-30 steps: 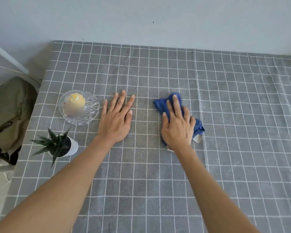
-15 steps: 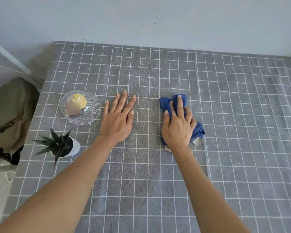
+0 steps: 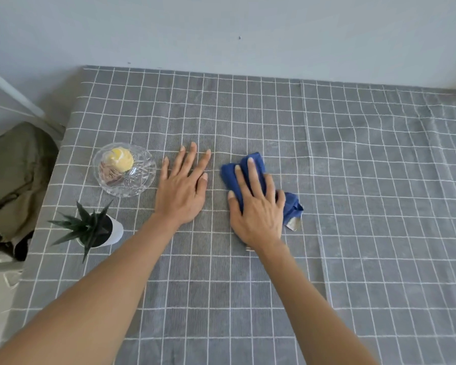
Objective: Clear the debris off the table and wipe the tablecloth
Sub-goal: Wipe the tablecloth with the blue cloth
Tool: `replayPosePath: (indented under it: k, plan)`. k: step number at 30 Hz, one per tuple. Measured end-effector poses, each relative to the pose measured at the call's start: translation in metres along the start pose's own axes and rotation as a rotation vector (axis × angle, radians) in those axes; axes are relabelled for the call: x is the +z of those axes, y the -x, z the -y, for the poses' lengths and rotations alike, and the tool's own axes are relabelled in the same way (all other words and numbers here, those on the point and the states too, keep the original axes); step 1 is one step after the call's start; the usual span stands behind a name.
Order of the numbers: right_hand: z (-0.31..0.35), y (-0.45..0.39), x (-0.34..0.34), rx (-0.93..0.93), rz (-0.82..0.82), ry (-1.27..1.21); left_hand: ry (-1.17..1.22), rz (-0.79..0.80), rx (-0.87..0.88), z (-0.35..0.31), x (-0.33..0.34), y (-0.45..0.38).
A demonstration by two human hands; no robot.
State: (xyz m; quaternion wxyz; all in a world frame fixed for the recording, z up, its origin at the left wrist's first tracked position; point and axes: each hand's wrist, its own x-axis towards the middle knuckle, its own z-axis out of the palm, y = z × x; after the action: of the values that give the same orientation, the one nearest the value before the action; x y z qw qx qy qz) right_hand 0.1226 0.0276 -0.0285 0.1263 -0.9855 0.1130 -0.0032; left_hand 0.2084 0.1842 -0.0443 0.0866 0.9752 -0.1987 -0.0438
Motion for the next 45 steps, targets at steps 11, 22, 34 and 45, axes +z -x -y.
replayPosePath:
  k: [11, 22, 34, 45]
  plan:
    - [0.014, 0.006, 0.001, 0.067, 0.054, -0.039, -0.003, -0.001, -0.002, -0.001, -0.001, 0.000]
    - [0.008, 0.003, -0.001, 0.190, -0.011, -0.049, 0.004, 0.010, -0.004, 0.001, 0.002, 0.000]
    - [-0.013, 0.002, -0.003, 0.133, -0.041, -0.028, 0.037, -0.007, -0.003, 0.001, 0.002, 0.000]
    - [-0.065, 0.011, -0.018, 0.322, -0.075, -0.011, 0.007, 0.007, -0.008, 0.001, 0.002, -0.001]
